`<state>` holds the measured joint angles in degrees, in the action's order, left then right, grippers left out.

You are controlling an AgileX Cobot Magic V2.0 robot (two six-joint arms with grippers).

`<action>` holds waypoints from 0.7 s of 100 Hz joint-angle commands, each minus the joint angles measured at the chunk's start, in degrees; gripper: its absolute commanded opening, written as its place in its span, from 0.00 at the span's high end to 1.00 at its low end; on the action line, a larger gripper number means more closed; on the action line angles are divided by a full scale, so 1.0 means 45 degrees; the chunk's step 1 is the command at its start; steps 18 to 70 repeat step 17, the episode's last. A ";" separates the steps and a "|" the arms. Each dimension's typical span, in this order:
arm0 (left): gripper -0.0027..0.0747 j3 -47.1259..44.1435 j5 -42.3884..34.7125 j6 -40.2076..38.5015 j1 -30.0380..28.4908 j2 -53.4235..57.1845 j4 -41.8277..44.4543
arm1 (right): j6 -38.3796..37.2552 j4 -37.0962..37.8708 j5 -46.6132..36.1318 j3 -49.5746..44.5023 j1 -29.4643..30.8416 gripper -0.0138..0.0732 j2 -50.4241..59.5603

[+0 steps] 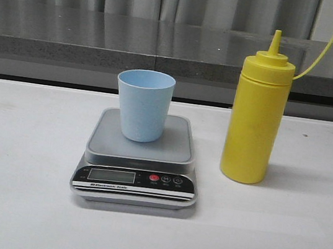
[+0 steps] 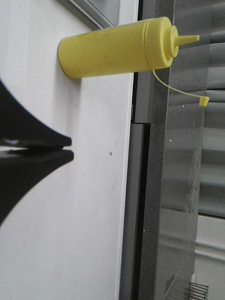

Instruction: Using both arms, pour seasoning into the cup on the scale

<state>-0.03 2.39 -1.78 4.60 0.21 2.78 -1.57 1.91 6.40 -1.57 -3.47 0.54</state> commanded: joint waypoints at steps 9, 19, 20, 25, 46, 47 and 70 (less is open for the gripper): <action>0.99 -0.0513 -0.0975 -0.0124 -0.0009 0.0339 0.0014 | 0.0068 -0.0002 -0.1071 0.0273 0.0068 0.92 0.0262; 0.99 -0.0513 -0.0975 -0.0124 -0.0009 0.0339 0.0014 | 0.0068 -0.0002 -0.1071 0.0273 0.0068 0.92 0.0262; 0.99 -0.0513 -0.0975 -0.0124 -0.0009 0.0339 0.0014 | 0.0068 -0.0002 -0.1071 0.0273 0.0068 0.92 0.0262; 0.99 -0.0513 -0.0975 -0.0124 -0.0009 0.0339 0.0014 | 0.0068 -0.0002 -0.1071 0.0273 0.0068 0.92 0.0262; 0.99 -0.0513 -0.0975 -0.0124 -0.0009 0.0339 0.0014 | 0.0068 -0.0002 -0.1071 0.0273 0.0068 0.92 0.0262; 0.99 -0.0513 -0.0975 -0.0124 -0.0009 0.0339 0.0014 | 0.0068 -0.0002 -0.1071 0.0273 0.0068 0.92 0.0262; 0.99 -0.0513 -0.0975 -0.0124 -0.0009 0.0339 0.0014 | 0.0068 -0.0002 -0.1071 0.0273 0.0068 0.92 0.0262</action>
